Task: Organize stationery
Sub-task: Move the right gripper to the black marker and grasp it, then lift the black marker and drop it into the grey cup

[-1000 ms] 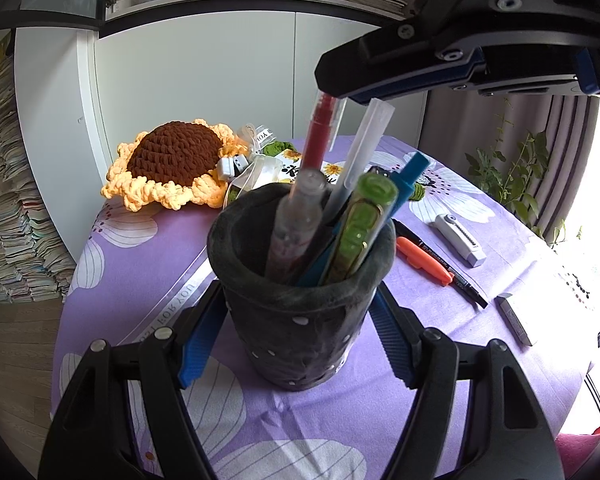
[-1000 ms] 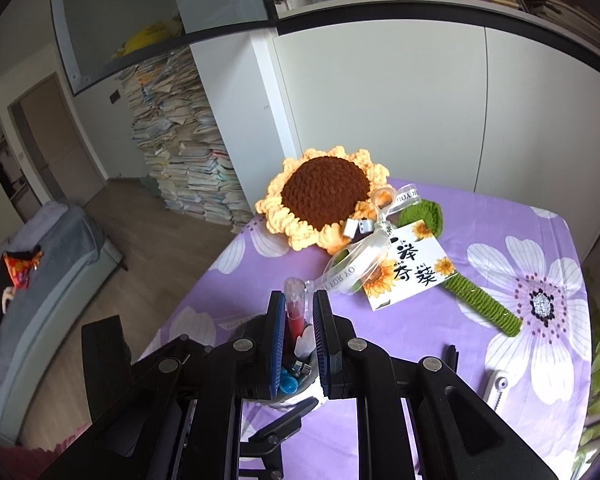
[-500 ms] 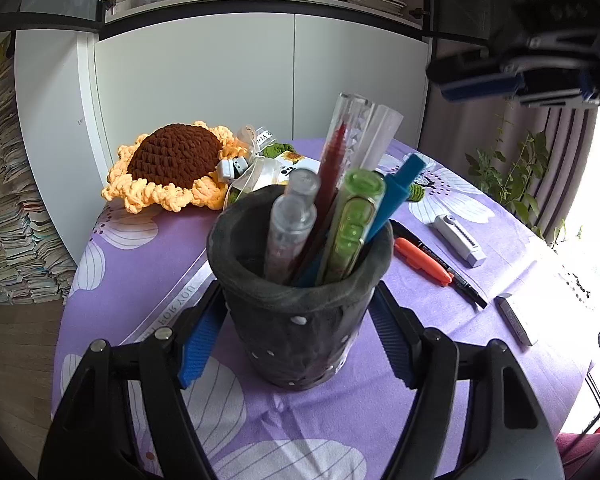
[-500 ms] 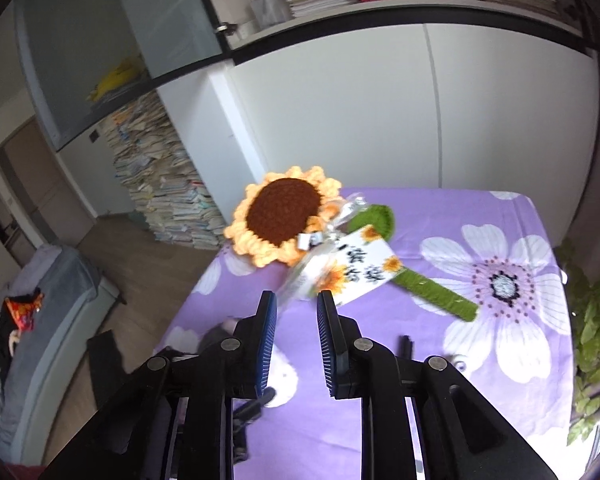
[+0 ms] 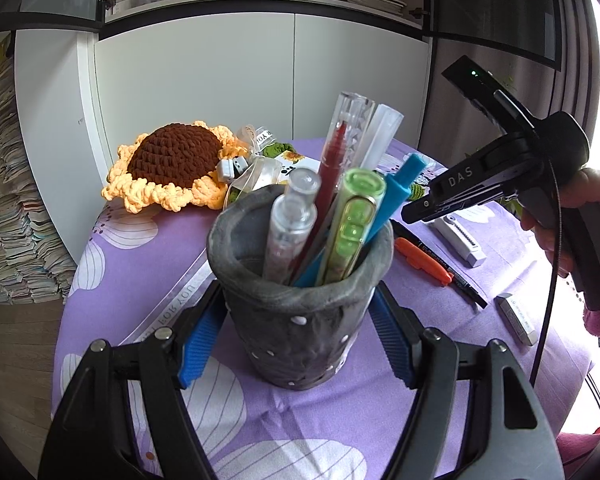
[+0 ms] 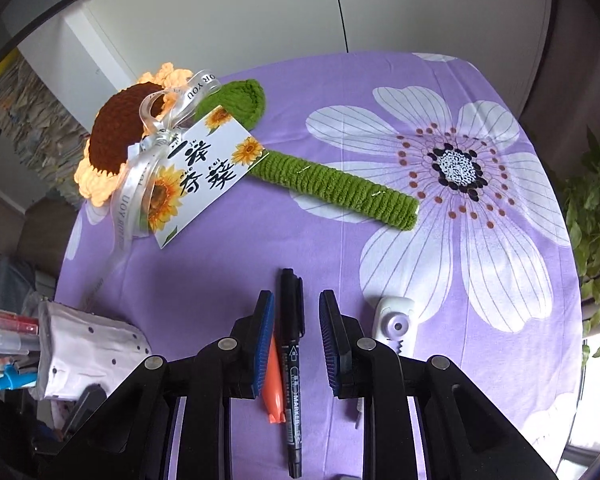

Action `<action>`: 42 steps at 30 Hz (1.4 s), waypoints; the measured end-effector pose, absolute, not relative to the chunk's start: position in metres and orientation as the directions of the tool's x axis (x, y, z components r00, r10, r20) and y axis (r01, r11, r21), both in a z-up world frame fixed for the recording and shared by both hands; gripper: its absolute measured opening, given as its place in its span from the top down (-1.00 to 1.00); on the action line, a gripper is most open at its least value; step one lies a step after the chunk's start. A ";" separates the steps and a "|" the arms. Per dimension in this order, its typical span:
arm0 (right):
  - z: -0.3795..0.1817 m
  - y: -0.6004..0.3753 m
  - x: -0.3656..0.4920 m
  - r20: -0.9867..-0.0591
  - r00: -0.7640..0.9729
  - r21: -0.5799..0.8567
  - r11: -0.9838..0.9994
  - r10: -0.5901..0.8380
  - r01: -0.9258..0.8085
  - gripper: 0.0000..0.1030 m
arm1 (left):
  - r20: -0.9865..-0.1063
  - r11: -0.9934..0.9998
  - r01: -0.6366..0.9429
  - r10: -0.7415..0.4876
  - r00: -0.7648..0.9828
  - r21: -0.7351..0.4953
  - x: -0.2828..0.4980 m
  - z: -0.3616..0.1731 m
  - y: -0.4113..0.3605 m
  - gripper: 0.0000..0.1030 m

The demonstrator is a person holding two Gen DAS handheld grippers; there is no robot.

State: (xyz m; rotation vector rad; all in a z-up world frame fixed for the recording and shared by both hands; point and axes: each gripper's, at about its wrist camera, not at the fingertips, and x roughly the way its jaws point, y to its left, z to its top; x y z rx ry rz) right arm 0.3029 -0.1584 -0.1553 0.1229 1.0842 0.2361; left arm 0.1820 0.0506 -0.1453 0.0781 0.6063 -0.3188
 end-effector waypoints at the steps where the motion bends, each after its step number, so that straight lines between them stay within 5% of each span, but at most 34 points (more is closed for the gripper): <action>1: -0.156 -0.158 0.305 -0.862 0.443 0.212 0.969 0.247 -0.128 0.56 | -0.572 0.948 0.316 -0.271 0.774 -0.021 0.182 -0.145 0.051 -0.38; 17: -0.174 -0.128 0.312 -0.883 0.450 0.065 0.984 0.135 -0.167 0.57 | -0.571 0.948 0.316 -0.271 0.775 -0.020 0.182 -0.145 0.051 -0.38; 19: -0.174 -0.126 0.310 -0.879 0.462 0.040 0.985 0.115 -0.169 0.70 | -0.572 0.948 0.317 -0.271 0.774 -0.021 0.182 -0.146 0.051 -0.38; 25: -0.154 -0.134 0.297 -0.845 0.510 0.086 0.982 0.161 -0.169 0.70 | -0.572 0.948 0.317 -0.271 0.774 -0.021 0.182 -0.146 0.050 -0.38; 42: 0.006 -0.121 0.191 -0.495 0.791 0.121 0.931 0.358 -0.346 0.70 | -0.572 0.948 0.316 -0.271 0.774 -0.021 0.182 -0.146 0.050 -0.38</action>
